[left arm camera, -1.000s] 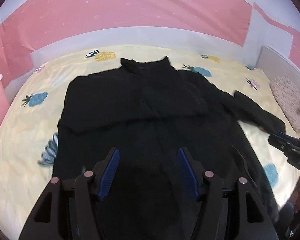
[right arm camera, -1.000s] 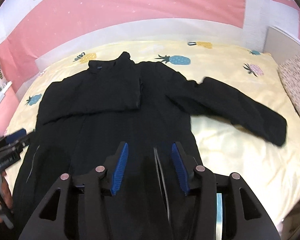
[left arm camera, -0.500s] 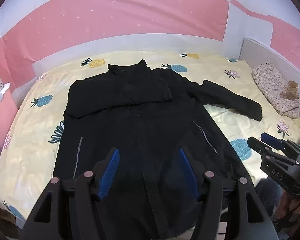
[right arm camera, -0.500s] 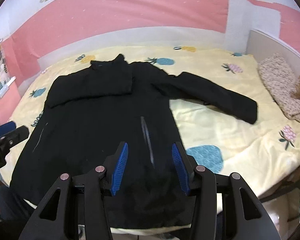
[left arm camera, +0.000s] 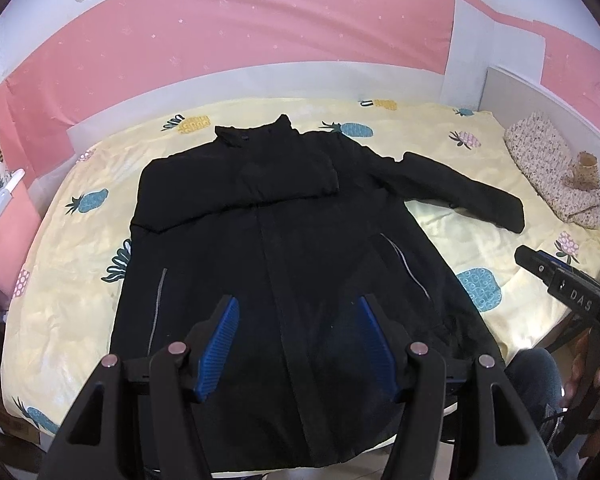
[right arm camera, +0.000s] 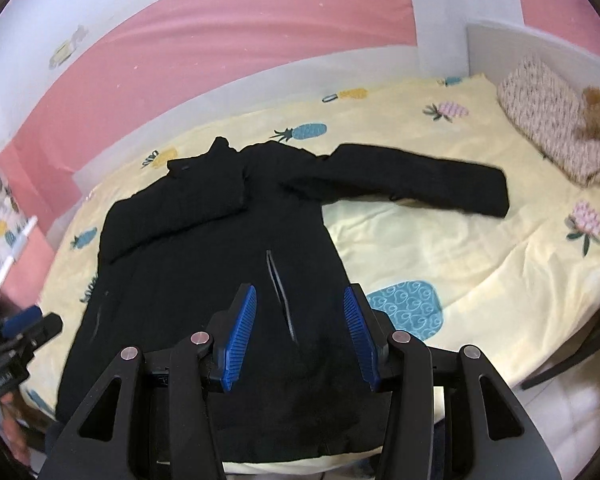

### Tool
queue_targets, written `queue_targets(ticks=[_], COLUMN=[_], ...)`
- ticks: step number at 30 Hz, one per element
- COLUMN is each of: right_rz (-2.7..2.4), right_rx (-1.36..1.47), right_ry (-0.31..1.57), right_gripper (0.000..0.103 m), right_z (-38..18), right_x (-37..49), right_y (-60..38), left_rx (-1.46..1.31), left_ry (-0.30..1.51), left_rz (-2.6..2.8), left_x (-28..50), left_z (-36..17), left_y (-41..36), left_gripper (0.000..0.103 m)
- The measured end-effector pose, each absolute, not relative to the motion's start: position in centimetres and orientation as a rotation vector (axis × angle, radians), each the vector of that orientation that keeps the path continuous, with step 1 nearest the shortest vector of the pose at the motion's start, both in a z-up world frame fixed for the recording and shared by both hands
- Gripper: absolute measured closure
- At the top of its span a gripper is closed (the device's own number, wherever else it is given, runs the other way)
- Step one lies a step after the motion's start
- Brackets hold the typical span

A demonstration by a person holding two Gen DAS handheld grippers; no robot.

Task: Fold large clothes
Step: 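Grasp the other black sleeve cuff with the right tool, then lift the sleeve and fold it across the coat chest with the right tool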

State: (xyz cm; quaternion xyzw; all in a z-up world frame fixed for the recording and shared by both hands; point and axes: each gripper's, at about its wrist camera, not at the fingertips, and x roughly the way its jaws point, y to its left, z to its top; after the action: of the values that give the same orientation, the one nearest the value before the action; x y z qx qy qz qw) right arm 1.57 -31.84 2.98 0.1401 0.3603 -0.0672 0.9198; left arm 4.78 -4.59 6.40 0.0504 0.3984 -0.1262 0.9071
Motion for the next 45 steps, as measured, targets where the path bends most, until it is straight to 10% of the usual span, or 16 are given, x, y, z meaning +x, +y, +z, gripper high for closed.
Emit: queue_targets(ticks=[40,45], right_rz=[-0.488,-0.531], right_rx=[0.978,0.937], right_ry=[0.709,0.711], right_gripper=[0.036,0.088], right_z=[-12.1,-9.8], right_x=[17.7,17.9], right_y=[-61.9,-62.0], left_rx=[0.04,0.026], left_ry=[1.01,1.001], left_rz=[-0.209,-0.196], left_x=[18.9,19.3], left_z=[-4.1,-4.0], left_y=[-4.8,-3.9], left_gripper=[0.04,0.04])
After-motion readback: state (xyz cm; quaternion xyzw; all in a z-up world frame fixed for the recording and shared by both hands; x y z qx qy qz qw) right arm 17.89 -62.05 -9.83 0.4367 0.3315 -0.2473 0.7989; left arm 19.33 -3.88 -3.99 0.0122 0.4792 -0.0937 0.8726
